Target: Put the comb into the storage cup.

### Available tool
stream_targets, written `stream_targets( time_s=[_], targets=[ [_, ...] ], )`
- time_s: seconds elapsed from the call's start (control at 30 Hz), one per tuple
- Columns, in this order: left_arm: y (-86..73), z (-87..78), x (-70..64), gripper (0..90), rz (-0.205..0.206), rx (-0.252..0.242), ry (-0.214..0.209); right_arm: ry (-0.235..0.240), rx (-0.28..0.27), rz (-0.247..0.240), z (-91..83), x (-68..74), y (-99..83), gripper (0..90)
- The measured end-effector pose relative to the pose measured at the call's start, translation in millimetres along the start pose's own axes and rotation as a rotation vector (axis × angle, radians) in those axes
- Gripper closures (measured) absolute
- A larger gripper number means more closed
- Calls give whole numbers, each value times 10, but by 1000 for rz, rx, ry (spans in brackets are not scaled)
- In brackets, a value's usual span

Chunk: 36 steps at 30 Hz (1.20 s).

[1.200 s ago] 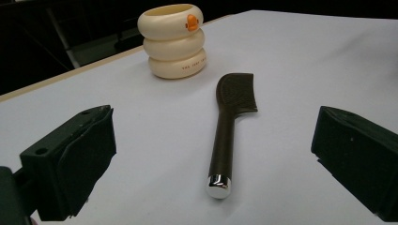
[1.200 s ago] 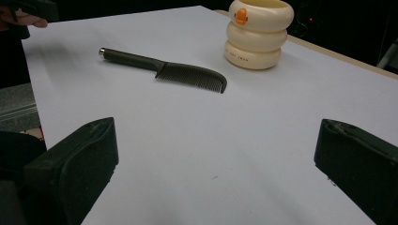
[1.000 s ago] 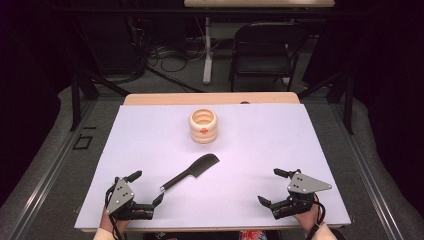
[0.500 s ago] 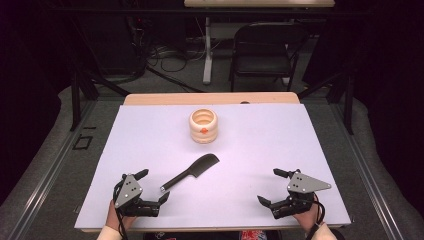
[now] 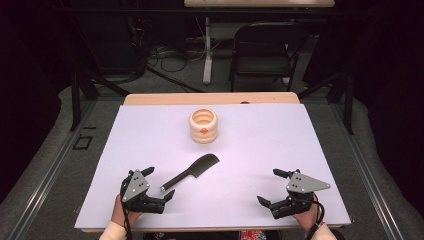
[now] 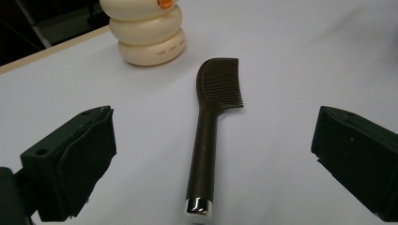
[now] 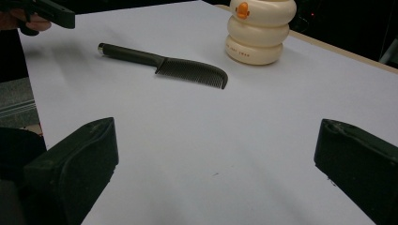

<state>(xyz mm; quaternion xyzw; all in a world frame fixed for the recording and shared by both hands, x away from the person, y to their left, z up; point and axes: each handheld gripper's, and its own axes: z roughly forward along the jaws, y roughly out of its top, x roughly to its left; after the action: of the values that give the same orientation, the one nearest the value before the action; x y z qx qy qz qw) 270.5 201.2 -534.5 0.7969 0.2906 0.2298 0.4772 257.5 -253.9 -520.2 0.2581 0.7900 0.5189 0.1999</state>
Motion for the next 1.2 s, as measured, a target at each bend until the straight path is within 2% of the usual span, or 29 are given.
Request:
stream_targets(
  time_s=[0.6, 0.7, 0.73, 0.8, 0.83, 0.9, 0.93, 0.97, 1.0, 1.07, 1.1, 1.13, 1.2],
  targets=[
    [87, 255, 29, 5, 10, 82, -36, 0, 7, 5, 9, -1, -2, 0],
    [87, 286, 26, 38, 11, 100, -45, 0, 10, 2, 12, -1, -2, 0],
    [87, 293, 28, 64, 15, 108, -54, 1, 10, 0, 13, -1, -1, 0],
    [83, 309, 25, 174, 20, 119, -60, 1, 16, 2, 16, -3, -3, 0],
    [77, 315, 21, 196, 18, 132, -74, 1, 17, 2, 16, -3, -4, 0],
    [75, 317, 22, 229, 21, 137, -77, 1, 16, 2, 17, -3, -4, 0],
    [73, 317, 25, 292, 22, 141, -77, 3, 17, 5, 23, -5, -6, 0],
    [70, 319, 31, 292, 19, 148, -79, 3, 17, 5, 23, -5, -6, 0],
    [63, 323, 35, 362, 15, 153, -85, 3, 21, 3, 25, -4, -7, 0],
    [52, 331, 41, 431, 16, 168, -95, 3, 20, 4, 23, -3, -6, 0],
    [48, 334, 41, 431, 16, 179, -101, 2, 20, 6, 22, -1, -5, 0],
    [40, 343, 46, 504, 14, 191, -113, 1, 22, 5, 28, -4, -6, 0],
    [36, 347, 46, 537, 10, 200, -117, 1, 25, 5, 30, -3, -7, 0]
  ],
)
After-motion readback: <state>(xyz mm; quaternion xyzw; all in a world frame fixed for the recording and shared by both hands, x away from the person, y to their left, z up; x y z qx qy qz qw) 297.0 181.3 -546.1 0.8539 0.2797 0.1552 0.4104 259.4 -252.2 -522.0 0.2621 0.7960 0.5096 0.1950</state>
